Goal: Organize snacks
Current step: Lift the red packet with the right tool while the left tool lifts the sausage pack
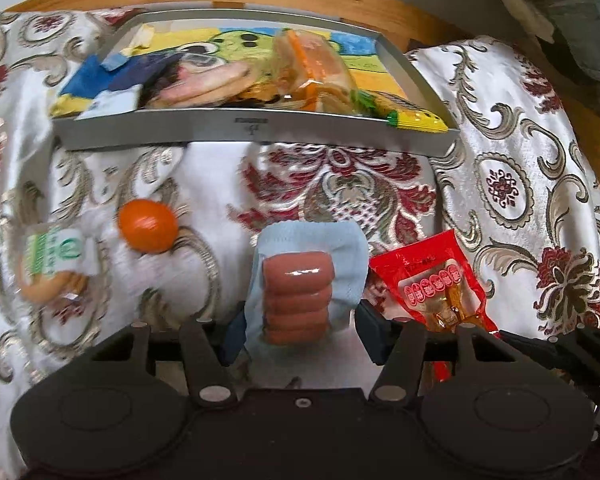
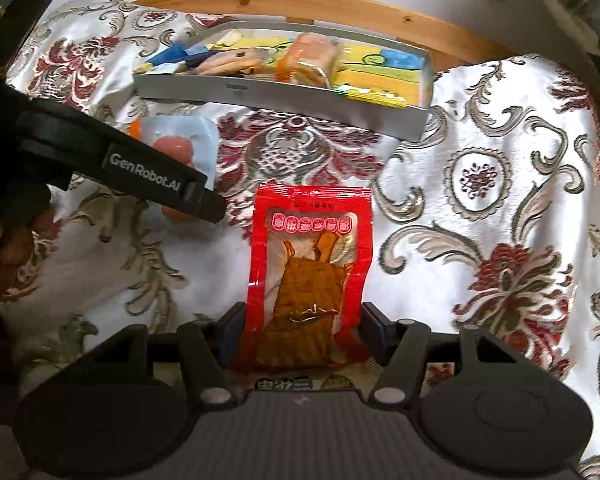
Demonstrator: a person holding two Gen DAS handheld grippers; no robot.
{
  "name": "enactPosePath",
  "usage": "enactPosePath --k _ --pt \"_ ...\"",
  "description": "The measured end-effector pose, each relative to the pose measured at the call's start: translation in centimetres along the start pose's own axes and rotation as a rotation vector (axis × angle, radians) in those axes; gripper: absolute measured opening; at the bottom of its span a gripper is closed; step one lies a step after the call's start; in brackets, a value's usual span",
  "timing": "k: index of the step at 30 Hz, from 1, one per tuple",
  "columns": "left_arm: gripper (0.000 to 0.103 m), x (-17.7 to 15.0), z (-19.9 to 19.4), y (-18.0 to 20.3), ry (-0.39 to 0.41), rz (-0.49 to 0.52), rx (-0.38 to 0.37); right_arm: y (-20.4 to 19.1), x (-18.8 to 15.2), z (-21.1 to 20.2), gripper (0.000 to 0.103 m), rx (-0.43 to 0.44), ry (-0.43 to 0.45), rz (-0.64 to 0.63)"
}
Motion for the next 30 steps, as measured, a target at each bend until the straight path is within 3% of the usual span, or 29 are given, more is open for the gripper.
enactPosePath --k 10,12,16,19,22,23,24,25,27,30 --pt "0.058 -1.1 -1.9 -0.8 -0.001 -0.003 0.057 -0.9 0.1 1.0 0.075 0.028 0.043 0.057" --pt "0.058 -1.1 -2.4 -0.7 0.001 0.005 0.067 -1.1 0.0 1.1 0.067 0.035 0.047 0.058" --pt "0.057 -0.9 -3.3 -0.4 0.015 0.025 0.081 -1.8 0.0 0.7 0.061 0.042 0.062 0.019" --pt "0.056 -0.7 -4.0 -0.1 0.030 0.039 0.084 -2.4 0.1 0.1 0.053 0.013 0.096 -0.034" --pt "0.054 -0.5 -4.8 0.2 0.045 0.052 0.085 -3.1 0.1 -0.2 0.052 -0.025 0.112 -0.098" --pt "0.035 -0.5 -5.0 0.3 0.050 0.058 0.091 -3.3 0.0 -0.2 0.053 -0.029 0.109 -0.106" --pt "0.031 -0.4 -5.1 0.5 0.048 0.071 0.092 -3.3 -0.1 -0.1 0.058 -0.029 0.101 -0.107" --pt "0.032 -0.5 -5.3 0.6 0.048 0.079 0.094 -3.2 -0.2 0.1 0.066 -0.021 0.077 -0.101" --pt "0.032 -0.5 -5.5 0.8 0.051 0.085 0.088 -2.7 -0.4 0.8 0.069 0.006 0.029 -0.055" --pt "0.033 -0.9 -5.3 0.9 0.037 0.091 0.079 -1.6 -0.6 0.7 0.073 0.046 0.030 0.017"
Point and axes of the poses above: each gripper's, at about its wrist camera, not at the fingertips, and z roughly the way its jaws point, y to its right, x to its top, the point moved 4 cm from there along z, roughly the way its jaws point, and after that the axes turned 4 degrees about z, right-handed, at the moved point
